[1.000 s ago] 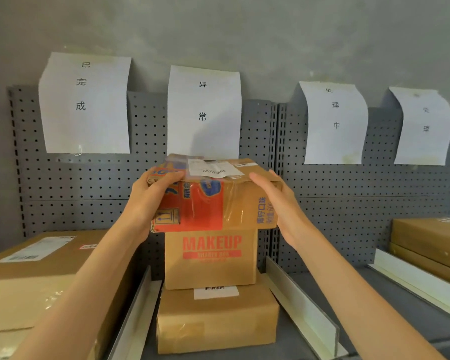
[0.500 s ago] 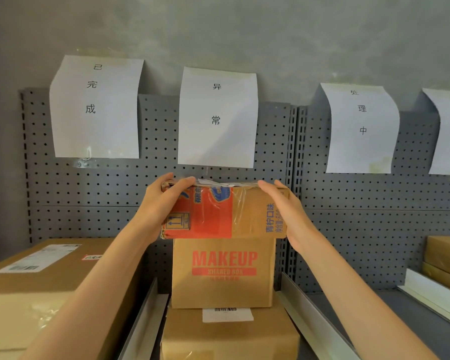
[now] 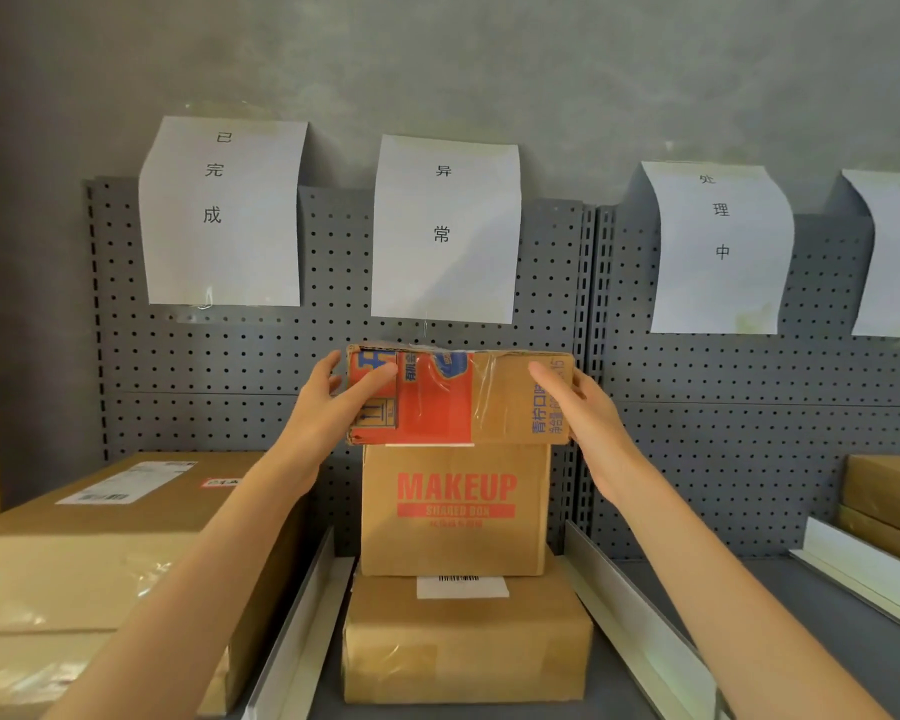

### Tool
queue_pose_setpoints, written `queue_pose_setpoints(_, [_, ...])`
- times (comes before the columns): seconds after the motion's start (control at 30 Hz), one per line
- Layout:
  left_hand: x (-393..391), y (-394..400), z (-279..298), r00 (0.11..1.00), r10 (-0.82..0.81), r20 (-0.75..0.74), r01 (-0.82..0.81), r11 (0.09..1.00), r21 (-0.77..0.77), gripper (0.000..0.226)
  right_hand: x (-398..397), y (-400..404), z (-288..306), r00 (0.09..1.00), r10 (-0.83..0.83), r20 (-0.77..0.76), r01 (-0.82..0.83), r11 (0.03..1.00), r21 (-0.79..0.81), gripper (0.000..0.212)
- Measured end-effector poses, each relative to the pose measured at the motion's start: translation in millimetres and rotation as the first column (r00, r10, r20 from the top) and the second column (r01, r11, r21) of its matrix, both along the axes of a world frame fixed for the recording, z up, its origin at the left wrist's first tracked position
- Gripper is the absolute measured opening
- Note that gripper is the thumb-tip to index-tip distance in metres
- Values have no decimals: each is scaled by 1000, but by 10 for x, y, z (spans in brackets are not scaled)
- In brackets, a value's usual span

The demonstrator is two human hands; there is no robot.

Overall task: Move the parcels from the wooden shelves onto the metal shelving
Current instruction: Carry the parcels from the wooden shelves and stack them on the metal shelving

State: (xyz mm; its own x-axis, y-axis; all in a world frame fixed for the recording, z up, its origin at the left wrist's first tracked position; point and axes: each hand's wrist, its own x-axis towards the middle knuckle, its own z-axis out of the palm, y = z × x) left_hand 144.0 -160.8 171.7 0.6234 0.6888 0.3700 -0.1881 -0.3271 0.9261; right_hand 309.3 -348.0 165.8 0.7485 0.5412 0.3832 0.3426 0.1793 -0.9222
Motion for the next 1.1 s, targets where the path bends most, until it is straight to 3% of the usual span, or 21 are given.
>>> queue_pose_setpoints(0.07, [-101,-109,-68,998,50,-27,-48,997,67,105,-72,-102,-62,999,-40,12,40,999,-26,107])
queue_pose_setpoints(0.1, [-140,-145,-123,994,100,-34,-95,987,127,94,-136,-158,-92,998,-61,14,61,997,-42,107])
queue_pose_setpoints(0.2, [-281,-286,-338,957,286,-42,-249,891,380,76,-345,-345,-274,983,-157,95,164,984,-72,85])
queue_pose_setpoints(0.33, [-539,-633,-785,856,508,-92,-315,656,686,60,-705,-646,-688,923,-226,312,294,937,-189,73])
queue_pose_setpoints(0.4, [-684,-817,-1044,811,574,-110,-250,510,823,51,-905,-791,-929,844,-218,491,394,872,-290,66])
queue_pose_setpoints(0.47, [-855,-993,-1309,776,619,-119,-154,370,916,40,-1131,-924,-1158,701,-177,691,530,777,-339,60])
queue_pose_setpoints(0.53, [-1066,-1190,-1548,746,652,-135,-85,295,952,32,-1322,-1042,-1384,582,-120,804,598,733,-323,56])
queue_pose_setpoints(0.6, [-1288,-1391,-1739,721,669,-181,-24,285,958,28,-1470,-1149,-1594,535,-76,842,614,719,-325,53])
queue_pose_setpoints(0.77, [-1778,-1625,-1948,643,700,-311,67,353,933,33,-1829,-1307,-1941,515,-19,857,616,703,-355,46])
queue_pose_setpoints(1.1, [-2904,-1464,-1994,510,800,-316,-61,401,914,39,-2660,-869,-1991,438,79,895,527,784,-327,40])
